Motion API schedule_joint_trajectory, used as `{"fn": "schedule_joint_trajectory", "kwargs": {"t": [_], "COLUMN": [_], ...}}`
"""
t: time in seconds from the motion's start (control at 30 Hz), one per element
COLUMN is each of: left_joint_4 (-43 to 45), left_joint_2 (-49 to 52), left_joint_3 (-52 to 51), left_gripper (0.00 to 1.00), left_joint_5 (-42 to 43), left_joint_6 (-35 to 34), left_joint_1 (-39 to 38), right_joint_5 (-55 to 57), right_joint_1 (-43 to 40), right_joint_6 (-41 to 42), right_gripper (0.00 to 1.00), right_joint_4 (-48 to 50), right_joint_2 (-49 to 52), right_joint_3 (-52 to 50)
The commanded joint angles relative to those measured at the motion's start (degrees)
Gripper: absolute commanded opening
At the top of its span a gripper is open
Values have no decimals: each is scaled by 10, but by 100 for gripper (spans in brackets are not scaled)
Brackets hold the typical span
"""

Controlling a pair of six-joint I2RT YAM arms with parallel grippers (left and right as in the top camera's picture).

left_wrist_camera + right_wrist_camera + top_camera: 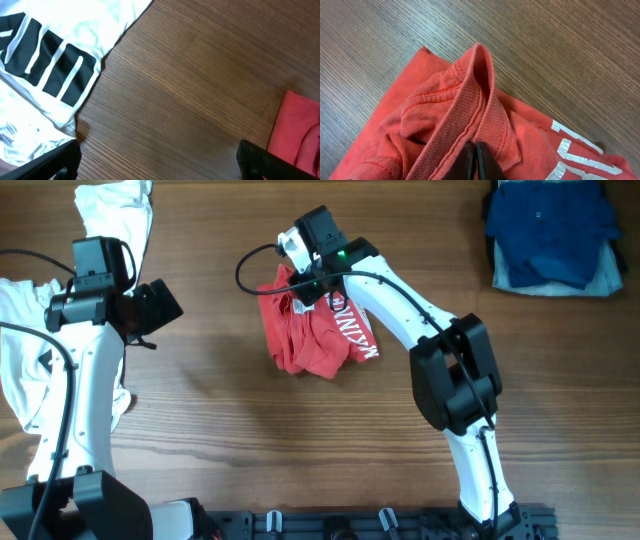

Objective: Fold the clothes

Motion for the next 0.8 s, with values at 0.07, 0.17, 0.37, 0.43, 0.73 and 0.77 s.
{"fn": "schedule_joint_trajectory", "kwargs": {"t": [0.07,0.17,0.37,0.43,0.73,0.77], "left_joint_4": [1,2,2,2,8,8], "left_joint_2": [-1,-1,-1,-1,-1,-1], "left_joint_3": [-6,-6,-6,-6,-6,-6], "left_gripper": [100,100,100,100,100,100], "left_joint_5": [3,3,3,3,3,3], "left_joint_6": [-1,-1,-1,-1,-1,-1], "left_joint_1": [2,2,2,2,2,2], "right_joint_5": [-36,-44,-80,-87,-69,-48], "right_joint_1": [17,32,60,66,62,58], "right_joint_6": [4,-12,-22,-22,1,24], "right_gripper": [4,4,4,4,10,25], "right_joint_4": [-14,-27,-53,-61,-85,-86], "right_joint_2": [-13,-28,-38,-39,-76,-78], "right_joint_3": [14,22,26,26,32,32]}}
